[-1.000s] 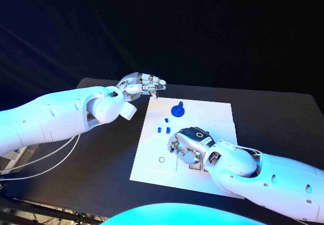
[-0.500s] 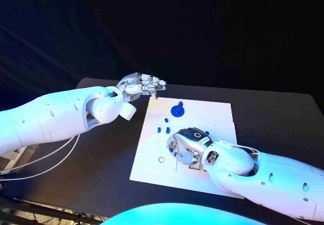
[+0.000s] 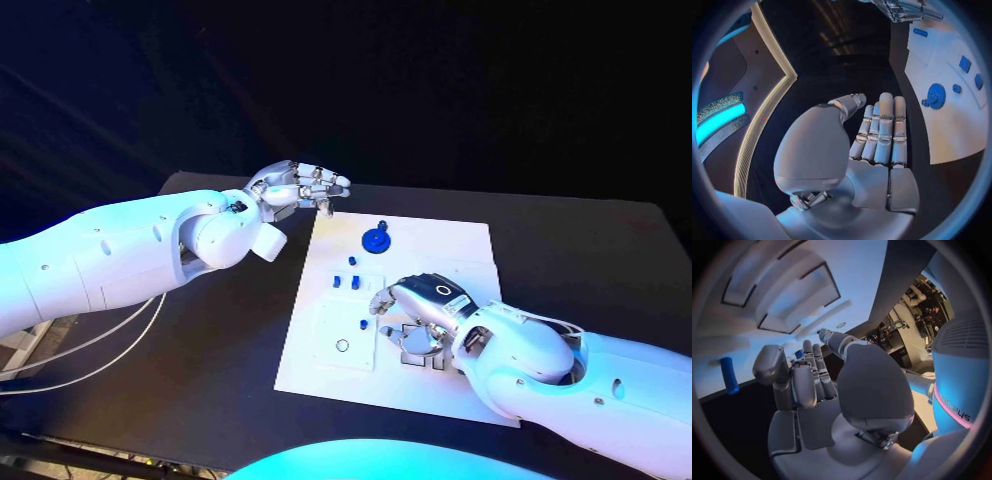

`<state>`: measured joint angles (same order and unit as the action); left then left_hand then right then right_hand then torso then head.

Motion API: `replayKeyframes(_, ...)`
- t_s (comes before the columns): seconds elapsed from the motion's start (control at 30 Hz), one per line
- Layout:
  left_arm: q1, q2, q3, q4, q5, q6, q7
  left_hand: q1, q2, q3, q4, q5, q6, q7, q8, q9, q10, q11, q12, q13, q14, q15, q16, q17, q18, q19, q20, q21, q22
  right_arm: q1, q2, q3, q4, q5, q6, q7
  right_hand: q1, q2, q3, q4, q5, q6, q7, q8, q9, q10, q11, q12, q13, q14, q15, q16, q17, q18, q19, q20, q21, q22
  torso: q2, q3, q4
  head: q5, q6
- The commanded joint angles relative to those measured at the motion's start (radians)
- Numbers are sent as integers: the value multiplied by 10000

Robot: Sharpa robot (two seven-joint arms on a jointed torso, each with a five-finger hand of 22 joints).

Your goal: Assemble the parts on the task board

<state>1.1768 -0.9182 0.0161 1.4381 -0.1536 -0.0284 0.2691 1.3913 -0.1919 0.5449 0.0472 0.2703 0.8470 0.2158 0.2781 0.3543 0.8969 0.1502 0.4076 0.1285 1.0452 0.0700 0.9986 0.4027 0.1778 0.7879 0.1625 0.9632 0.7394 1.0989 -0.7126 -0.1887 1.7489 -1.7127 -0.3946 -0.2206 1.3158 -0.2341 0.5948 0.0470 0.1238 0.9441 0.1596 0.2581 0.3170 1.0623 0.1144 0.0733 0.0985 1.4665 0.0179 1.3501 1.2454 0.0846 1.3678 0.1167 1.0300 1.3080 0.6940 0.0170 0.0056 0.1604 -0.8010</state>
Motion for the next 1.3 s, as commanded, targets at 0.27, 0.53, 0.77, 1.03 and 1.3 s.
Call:
replayKeyframes(0.27, -2, 26, -23, -2, 25, 188, 51, -83, 5, -38, 32, -66, -68, 15, 43, 13, -70, 22, 41, -15, -28, 31, 15, 13, 56, 9, 89, -61, -31, 824, -1220, 189, 615, 1347, 393, -43, -31, -170, -286, 49, 32, -177, 14, -115, -5, -146, -55, 148, -16, 324, 63, 12, 18, 122, 25, 76, 17, 1021, -12, -12, -15, -310, 230)
replayKeyframes(0.53, -13, 24, -73, -5, 31, 239, 46, -96, 9, -57, 48, -66, -74, 14, 49, 17, -76, 22, 49, -16, -33, 33, 15, 16, 56, 13, 93, -85, -49, 1283, -1758, 234, 343, 1640, 996, -241, 357, -33, -1568, 287, 76, -512, 30, -376, -57, -737, -2, 554, -99, 253, 117, 33, -93, 144, -4, 124, -245, 964, -3, -20, 2, -441, 332)
replayKeyframes(0.77, -13, 14, -86, -6, 31, 230, 28, -96, 9, -57, 48, -66, -74, 14, 49, 17, -76, 22, 49, -16, -33, 33, 15, 16, 56, 13, 93, -85, -49, 1313, -1792, 210, 126, 1265, 1415, -385, 810, 110, -2396, 564, 74, -742, -86, -475, -76, -1010, 30, 899, -153, 193, 152, 31, -200, 161, -27, 161, -411, 947, 7, -22, 0, -456, 265)
replayKeyframes(1.03, -10, 42, -87, -1, 28, 256, 13, -99, 10, -71, 55, -64, -81, 12, 55, 20, -83, 21, 55, -16, -37, 33, 16, 19, 58, 19, 95, -107, -64, 1213, -1544, 170, -153, 767, 1612, -491, 1017, 221, -2319, 618, 98, -633, -115, -414, -50, -908, -2, 1117, -146, 204, 133, 65, -195, 157, 8, 138, -380, 972, 9, -20, 7, -477, 202)
replayKeyframes(1.3, -9, 22, -87, -4, 24, 244, 18, -99, 10, -71, 55, -64, -81, 12, 55, 20, -83, 21, 55, -16, -37, 33, 16, 19, 58, 19, 95, -107, -64, 1120, -1349, 151, -319, 667, 1638, -493, 1061, 298, -1554, 751, 41, -194, -73, -267, -16, -382, -114, 1542, -156, 338, 42, 260, 9, 79, 246, 10, 75, 1153, 7, -11, 2, -459, 180)
